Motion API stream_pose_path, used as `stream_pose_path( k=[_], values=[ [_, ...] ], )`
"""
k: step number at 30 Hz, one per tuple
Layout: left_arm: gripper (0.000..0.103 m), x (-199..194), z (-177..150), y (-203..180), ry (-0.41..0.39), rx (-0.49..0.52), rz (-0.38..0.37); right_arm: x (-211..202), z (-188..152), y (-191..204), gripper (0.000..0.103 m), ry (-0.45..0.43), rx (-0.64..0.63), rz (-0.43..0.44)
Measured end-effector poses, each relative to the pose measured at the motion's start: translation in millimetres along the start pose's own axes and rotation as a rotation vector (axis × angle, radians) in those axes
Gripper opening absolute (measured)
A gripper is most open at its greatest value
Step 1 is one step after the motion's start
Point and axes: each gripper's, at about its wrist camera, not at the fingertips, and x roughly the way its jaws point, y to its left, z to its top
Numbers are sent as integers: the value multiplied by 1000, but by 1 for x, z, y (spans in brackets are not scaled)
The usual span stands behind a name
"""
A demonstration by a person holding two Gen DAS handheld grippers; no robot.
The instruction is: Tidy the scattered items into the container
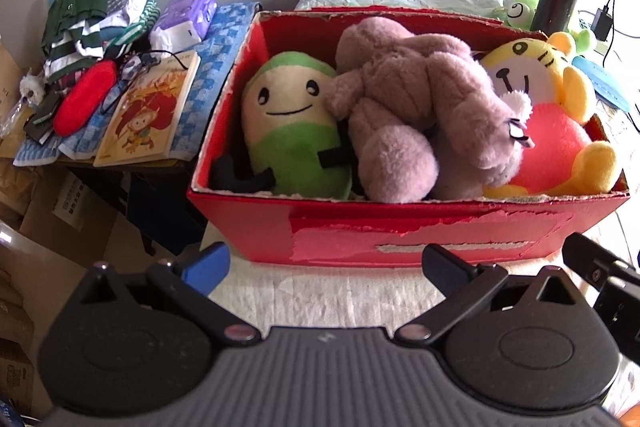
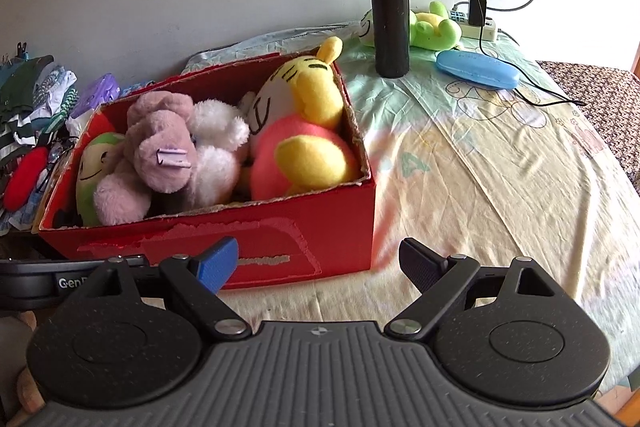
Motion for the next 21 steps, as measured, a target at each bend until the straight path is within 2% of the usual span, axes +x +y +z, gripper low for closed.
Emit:
stream_pose_path(
  k=[9,17,21],
  values=[
    [102,-8,8,-11,-28,17,0,-4,11,-9,90,-55,-7,43],
    [102,-4,15,-9,-6,-14,1,-3,19,-12,90,-92,-19,42],
    [102,-7,20,-17,-14,49,15,-5,27,-8,90,-131,-44,53]
  ],
)
